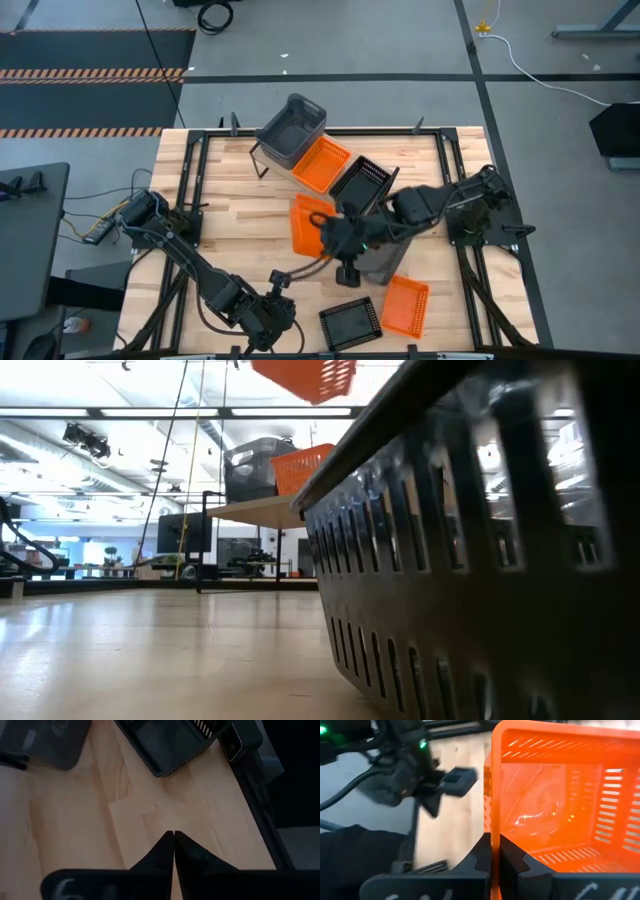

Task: Stack baskets on shelf by color
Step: Stack the top orange basket on top of the other orange basket on the shelf

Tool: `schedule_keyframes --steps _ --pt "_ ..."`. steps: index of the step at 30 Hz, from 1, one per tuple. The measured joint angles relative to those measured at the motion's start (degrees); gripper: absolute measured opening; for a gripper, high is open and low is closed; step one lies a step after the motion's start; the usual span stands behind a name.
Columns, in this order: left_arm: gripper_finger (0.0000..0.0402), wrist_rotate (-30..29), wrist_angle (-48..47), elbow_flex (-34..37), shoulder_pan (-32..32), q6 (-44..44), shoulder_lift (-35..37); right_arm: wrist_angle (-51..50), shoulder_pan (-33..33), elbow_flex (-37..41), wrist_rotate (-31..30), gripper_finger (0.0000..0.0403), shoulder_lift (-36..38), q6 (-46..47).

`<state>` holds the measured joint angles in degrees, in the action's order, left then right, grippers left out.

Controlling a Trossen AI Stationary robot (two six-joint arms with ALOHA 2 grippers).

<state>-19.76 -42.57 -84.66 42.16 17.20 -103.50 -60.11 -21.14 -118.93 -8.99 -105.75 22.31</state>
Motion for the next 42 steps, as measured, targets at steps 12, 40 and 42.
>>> schedule_keyframes --steps 12,40,42 --pt "0.0017 -4.3 5.0 0.0 0.2 1.4 0.0 8.7 11.0 0.0 0.0 0.0015 0.0 -15.9" --pt "0.0016 -19.3 5.8 0.0 4.8 19.7 0.0 -6.4 25.5 0.0 -6.0 0.0015 0.0 -12.6" --pt "0.0017 -19.3 5.3 0.0 4.7 19.7 0.0 -6.5 25.5 0.0 -5.9 0.0015 0.0 -11.2"
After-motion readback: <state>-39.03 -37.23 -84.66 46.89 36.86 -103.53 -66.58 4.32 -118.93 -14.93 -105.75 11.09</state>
